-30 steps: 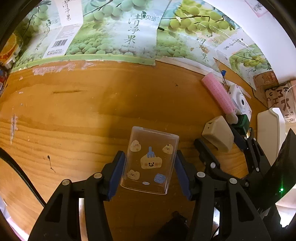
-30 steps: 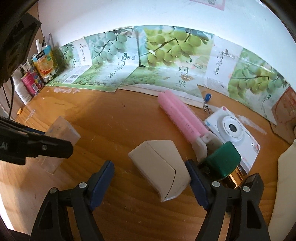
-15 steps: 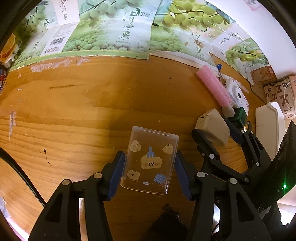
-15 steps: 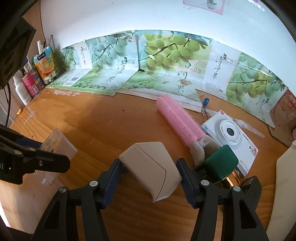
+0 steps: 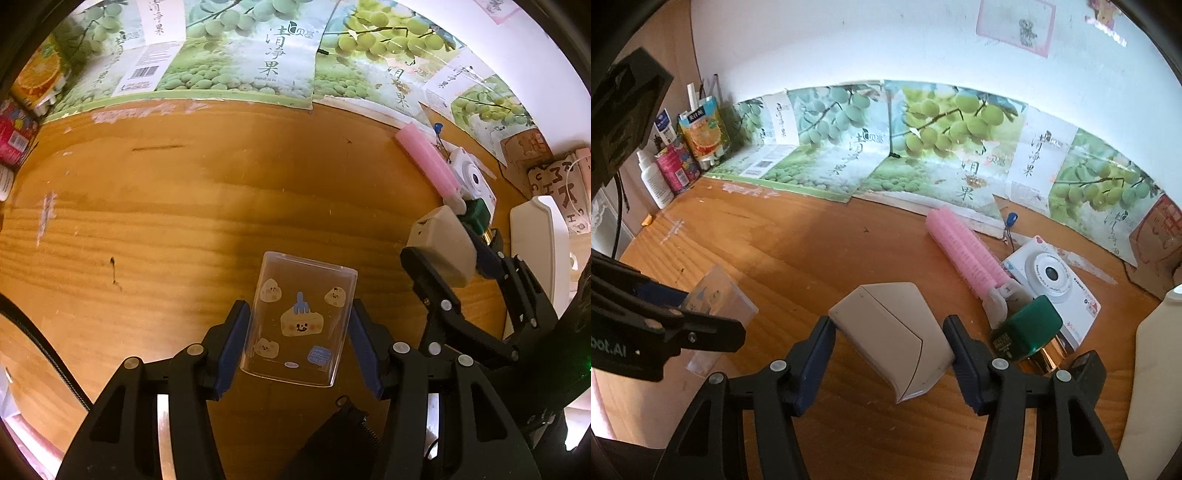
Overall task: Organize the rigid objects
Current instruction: 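Carry the clear box and beige piece over the white tray with both tools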
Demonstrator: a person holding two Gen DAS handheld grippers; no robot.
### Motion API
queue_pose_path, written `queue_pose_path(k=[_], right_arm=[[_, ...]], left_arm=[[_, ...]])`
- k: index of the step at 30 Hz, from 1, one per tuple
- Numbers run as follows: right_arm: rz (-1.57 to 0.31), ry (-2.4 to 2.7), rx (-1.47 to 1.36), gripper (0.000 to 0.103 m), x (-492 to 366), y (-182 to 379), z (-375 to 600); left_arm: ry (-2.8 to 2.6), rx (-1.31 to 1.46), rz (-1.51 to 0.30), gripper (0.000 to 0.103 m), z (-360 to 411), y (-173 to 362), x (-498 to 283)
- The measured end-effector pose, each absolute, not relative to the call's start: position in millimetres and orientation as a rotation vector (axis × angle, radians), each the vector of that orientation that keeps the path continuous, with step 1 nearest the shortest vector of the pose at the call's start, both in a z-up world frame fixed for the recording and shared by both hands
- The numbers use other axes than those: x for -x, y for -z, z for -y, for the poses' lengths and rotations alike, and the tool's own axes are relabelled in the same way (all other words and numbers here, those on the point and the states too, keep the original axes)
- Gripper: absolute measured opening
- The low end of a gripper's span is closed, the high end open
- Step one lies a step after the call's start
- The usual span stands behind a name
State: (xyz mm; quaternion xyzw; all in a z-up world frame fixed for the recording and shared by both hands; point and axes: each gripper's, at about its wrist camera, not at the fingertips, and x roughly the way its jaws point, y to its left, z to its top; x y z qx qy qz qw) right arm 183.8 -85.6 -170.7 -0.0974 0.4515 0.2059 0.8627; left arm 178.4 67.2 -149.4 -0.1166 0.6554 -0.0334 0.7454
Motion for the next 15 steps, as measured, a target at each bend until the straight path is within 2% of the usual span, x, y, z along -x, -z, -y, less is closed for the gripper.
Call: queue_pose_path(k=[15], right_arm=[[-0.869, -0.462, 0.193, 0.061, -133.9, 124.3, 108.4]], left_arm=[[0.051, 0.244, -1.397, 0.058, -40.1, 124.6, -126.9]])
